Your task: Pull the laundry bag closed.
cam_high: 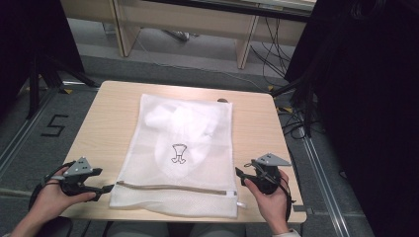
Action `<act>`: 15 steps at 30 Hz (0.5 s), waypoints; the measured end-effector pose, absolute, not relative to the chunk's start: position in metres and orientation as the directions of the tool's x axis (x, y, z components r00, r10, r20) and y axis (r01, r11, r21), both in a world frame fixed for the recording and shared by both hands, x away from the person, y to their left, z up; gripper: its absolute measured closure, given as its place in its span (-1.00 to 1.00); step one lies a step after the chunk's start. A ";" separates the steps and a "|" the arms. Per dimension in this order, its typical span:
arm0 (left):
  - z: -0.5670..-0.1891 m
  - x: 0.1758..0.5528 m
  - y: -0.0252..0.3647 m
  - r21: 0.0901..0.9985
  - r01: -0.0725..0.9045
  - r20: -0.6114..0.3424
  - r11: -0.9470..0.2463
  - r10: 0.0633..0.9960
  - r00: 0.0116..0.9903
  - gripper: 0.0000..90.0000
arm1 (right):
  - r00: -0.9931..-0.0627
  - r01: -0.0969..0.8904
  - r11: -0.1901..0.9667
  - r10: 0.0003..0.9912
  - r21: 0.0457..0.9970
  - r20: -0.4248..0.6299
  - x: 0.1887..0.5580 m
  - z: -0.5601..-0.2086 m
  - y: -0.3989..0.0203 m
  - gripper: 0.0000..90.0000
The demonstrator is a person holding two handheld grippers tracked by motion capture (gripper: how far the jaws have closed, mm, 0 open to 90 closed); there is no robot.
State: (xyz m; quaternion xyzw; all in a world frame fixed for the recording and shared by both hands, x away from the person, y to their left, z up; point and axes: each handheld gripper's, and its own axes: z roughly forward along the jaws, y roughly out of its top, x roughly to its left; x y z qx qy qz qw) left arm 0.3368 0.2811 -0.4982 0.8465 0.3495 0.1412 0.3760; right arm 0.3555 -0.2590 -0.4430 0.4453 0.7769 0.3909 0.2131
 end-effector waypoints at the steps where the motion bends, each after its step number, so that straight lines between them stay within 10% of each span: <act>1: -0.498 0.337 0.281 0.738 0.476 -0.017 -0.479 0.691 0.722 -0.48 | -0.513 0.525 0.298 0.858 0.797 0.017 0.355 -0.443 -0.259 -0.26; 15: -0.501 0.338 0.276 0.731 0.481 -0.033 -0.485 0.679 0.734 -0.47 | -0.744 0.391 0.498 0.666 0.774 -0.053 0.364 -0.435 -0.160 0.00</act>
